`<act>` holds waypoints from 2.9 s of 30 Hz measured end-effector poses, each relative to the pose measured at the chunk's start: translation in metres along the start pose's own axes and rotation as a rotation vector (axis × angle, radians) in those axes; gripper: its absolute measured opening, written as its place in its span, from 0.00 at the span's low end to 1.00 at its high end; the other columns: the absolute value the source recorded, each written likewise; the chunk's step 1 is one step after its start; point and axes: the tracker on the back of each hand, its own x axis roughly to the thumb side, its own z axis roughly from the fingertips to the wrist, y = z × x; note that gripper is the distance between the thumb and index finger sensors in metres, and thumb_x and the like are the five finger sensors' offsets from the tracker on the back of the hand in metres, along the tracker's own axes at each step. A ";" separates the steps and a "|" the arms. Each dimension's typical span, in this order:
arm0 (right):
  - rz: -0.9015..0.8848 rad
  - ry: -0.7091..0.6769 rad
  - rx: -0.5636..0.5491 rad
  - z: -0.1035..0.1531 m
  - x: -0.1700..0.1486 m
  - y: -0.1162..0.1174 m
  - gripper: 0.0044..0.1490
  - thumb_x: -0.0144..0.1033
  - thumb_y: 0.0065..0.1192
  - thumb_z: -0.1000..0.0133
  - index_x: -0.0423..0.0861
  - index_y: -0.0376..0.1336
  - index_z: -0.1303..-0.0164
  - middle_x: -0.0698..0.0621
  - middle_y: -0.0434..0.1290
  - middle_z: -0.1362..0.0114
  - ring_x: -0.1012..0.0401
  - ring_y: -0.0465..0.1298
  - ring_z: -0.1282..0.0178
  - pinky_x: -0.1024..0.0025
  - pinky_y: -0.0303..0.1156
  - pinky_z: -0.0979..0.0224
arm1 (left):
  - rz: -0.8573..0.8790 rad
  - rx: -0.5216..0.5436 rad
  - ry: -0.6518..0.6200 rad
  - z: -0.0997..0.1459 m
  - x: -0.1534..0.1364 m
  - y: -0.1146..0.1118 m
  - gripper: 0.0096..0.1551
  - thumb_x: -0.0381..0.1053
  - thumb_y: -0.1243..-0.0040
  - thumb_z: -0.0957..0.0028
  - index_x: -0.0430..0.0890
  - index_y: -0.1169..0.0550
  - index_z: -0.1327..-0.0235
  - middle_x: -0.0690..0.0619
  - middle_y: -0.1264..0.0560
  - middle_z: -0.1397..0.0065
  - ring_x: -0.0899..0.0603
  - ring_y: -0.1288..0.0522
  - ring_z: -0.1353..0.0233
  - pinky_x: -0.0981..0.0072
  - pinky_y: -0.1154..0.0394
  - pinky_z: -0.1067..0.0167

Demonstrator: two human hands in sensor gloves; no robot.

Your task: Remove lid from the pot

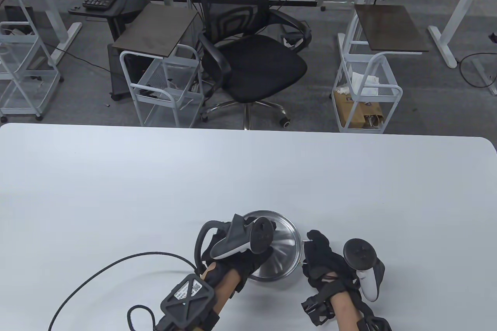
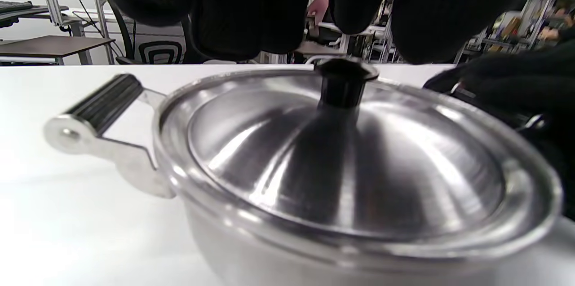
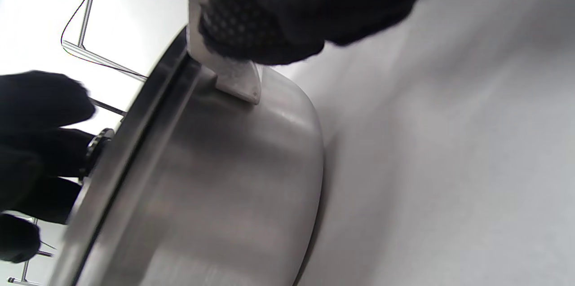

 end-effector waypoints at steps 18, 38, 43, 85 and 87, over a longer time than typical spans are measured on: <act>-0.001 -0.003 0.014 -0.001 0.000 0.000 0.35 0.45 0.49 0.38 0.41 0.47 0.25 0.68 0.77 0.53 0.54 0.76 0.76 0.58 0.74 0.65 | -0.089 0.061 -0.005 -0.014 0.016 -0.013 0.22 0.30 0.14 0.65 0.49 0.08 0.57 0.62 0.03 0.78 0.82 0.12 0.70 0.63 0.17 0.51; -0.006 0.000 0.003 -0.001 -0.002 0.000 0.35 0.47 0.46 0.38 0.43 0.48 0.24 0.64 0.78 0.54 0.53 0.76 0.76 0.57 0.73 0.66 | 0.089 0.256 -0.023 -0.002 -0.005 -0.007 0.24 0.32 0.14 0.72 0.48 0.08 0.60 0.59 0.05 0.78 0.77 0.12 0.75 0.65 0.16 0.55; -0.006 0.003 0.003 -0.001 -0.003 -0.001 0.36 0.47 0.46 0.38 0.43 0.48 0.24 0.63 0.78 0.55 0.53 0.76 0.77 0.58 0.73 0.67 | 0.184 0.366 -0.015 0.017 -0.028 0.019 0.24 0.32 0.14 0.71 0.49 0.08 0.59 0.60 0.05 0.76 0.77 0.12 0.74 0.65 0.17 0.53; 0.023 -0.025 -0.015 0.000 -0.001 0.000 0.37 0.46 0.49 0.38 0.40 0.46 0.24 0.66 0.78 0.55 0.54 0.76 0.78 0.59 0.73 0.68 | 0.342 0.375 0.425 0.109 -0.226 -0.077 0.29 0.33 0.16 0.70 0.51 0.12 0.52 0.61 0.07 0.66 0.71 0.12 0.64 0.60 0.20 0.48; 0.020 -0.025 -0.014 0.000 -0.002 0.001 0.37 0.46 0.49 0.38 0.40 0.46 0.24 0.67 0.78 0.55 0.54 0.76 0.77 0.59 0.73 0.68 | 0.322 0.363 0.439 0.106 -0.226 -0.081 0.29 0.33 0.16 0.70 0.51 0.12 0.52 0.61 0.07 0.66 0.70 0.12 0.63 0.60 0.20 0.48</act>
